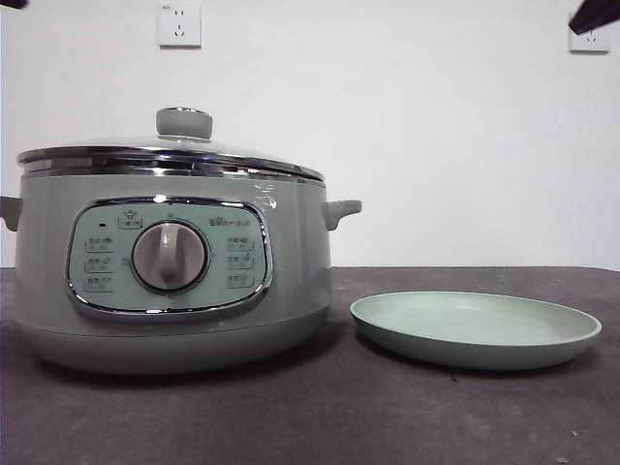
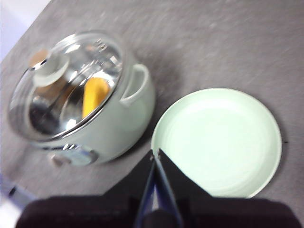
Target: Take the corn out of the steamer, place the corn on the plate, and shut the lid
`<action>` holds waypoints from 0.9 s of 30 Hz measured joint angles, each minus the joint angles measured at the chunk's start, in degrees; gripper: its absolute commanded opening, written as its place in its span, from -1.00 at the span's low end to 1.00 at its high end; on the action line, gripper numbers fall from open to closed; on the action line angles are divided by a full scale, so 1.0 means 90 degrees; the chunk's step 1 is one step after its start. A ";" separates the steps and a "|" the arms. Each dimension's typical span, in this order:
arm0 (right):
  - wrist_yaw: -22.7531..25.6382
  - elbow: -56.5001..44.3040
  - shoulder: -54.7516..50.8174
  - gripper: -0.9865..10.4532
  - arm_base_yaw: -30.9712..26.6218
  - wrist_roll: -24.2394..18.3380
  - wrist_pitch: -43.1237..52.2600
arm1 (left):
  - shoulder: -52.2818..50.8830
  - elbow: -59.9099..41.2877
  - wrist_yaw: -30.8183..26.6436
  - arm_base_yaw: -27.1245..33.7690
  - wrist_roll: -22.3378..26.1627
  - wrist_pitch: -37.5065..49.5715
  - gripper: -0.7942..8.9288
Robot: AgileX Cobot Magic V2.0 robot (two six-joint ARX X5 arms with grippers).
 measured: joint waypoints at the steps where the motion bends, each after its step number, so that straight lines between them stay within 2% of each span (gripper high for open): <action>1: -0.0061 0.0129 0.0107 -0.80 0.0000 -0.0087 -0.0148 | 0.0143 0.0080 0.0102 0.0000 0.0036 -0.0075 -0.85; 4: -0.0085 0.0401 0.0350 -0.49 0.0000 -0.0306 -0.0396 | 0.0534 0.0272 0.0342 0.0000 0.0151 -0.0267 -0.83; 5: -0.0085 0.0447 0.0401 -0.38 0.0000 -0.0342 -0.0401 | 0.0641 0.0321 0.0427 0.0000 0.0192 -0.0279 -0.75; 8: -0.0058 0.0488 0.0481 -0.20 0.0000 -0.0408 -0.0391 | 0.0901 0.0503 0.0469 -0.0019 0.0236 -0.0284 -0.13; 9: -0.0036 0.0488 0.0493 -0.20 0.0000 -0.0415 -0.0396 | 0.0969 0.0566 0.0457 -0.0044 0.0238 -0.0284 -0.02; 16: -0.0034 0.0488 0.0529 -0.20 -0.0002 -0.0420 -0.0342 | 0.1600 0.1219 -0.0117 -0.0500 0.0238 -0.0282 0.00; 27: -0.0034 0.0488 0.0532 -0.22 -0.0002 -0.0415 -0.0272 | 0.3002 0.2312 -0.1938 -0.1882 0.0423 -0.0491 0.00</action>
